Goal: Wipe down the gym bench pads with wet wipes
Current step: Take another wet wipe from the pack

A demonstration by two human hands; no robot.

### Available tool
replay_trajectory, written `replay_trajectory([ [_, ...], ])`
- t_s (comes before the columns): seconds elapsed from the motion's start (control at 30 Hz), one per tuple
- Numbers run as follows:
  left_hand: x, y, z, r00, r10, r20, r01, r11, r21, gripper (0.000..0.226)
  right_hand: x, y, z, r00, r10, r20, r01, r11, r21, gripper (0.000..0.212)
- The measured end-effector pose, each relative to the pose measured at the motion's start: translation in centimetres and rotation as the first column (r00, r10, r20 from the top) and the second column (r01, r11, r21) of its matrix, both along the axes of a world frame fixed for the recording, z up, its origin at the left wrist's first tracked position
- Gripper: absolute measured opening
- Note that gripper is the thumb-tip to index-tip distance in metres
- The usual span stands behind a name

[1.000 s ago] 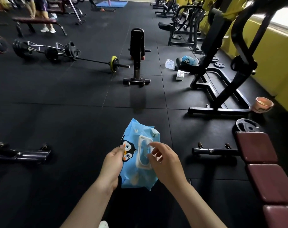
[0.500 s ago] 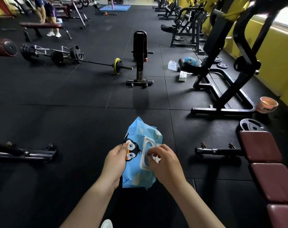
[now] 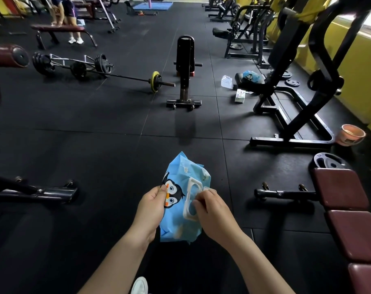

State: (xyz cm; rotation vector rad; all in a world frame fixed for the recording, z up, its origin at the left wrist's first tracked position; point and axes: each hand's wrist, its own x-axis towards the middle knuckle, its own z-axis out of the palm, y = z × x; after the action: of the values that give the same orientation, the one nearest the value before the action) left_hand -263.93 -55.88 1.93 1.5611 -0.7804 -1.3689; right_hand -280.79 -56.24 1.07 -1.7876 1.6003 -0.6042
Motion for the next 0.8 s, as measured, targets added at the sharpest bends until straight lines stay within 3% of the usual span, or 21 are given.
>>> replay_trajectory([
  [0.1,0.3,-0.2,0.2,0.999,0.021,-0.037,-0.021,1.0,0.013,0.03,0.0,-0.3,-0.2,0.998,-0.017,0.065,0.012,0.997,0.076,0.022],
  [0.23,0.7,-0.5,0.1,0.998,0.042,-0.053,-0.041,0.999,0.017,0.029,0.1,-0.5,-0.3,0.959,-0.067,0.276,0.026,0.988,0.15,0.024],
  [0.4,1.2,-0.7,-0.2,0.997,0.069,-0.046,-0.069,0.998,0.016,0.03,-0.1,-0.6,-0.4,0.847,-0.154,0.509,0.026,0.968,0.248,0.024],
  [0.53,1.5,-0.9,-0.5,0.997,0.071,-0.029,-0.07,0.997,0.023,0.031,-0.7,-1.2,-0.1,0.708,-0.188,0.68,-0.021,0.958,0.286,0.029],
  [0.6,1.7,-1.1,-0.6,0.997,0.078,-0.024,-0.077,0.997,0.025,0.031,-1.2,-1.5,0.1,0.663,-0.214,0.718,-0.014,0.955,0.297,0.032],
  [0.73,1.9,-1.3,-0.7,0.995,0.096,-0.031,-0.095,0.995,0.015,0.031,-1.6,-2.0,-0.1,0.718,-0.246,0.651,0.043,0.95,0.311,0.023],
  [0.8,1.8,-1.4,-0.8,0.994,0.106,-0.037,-0.105,0.994,0.01,0.031,-1.2,-2.1,-0.3,0.688,-0.317,0.652,0.11,0.935,0.338,0.021],
])
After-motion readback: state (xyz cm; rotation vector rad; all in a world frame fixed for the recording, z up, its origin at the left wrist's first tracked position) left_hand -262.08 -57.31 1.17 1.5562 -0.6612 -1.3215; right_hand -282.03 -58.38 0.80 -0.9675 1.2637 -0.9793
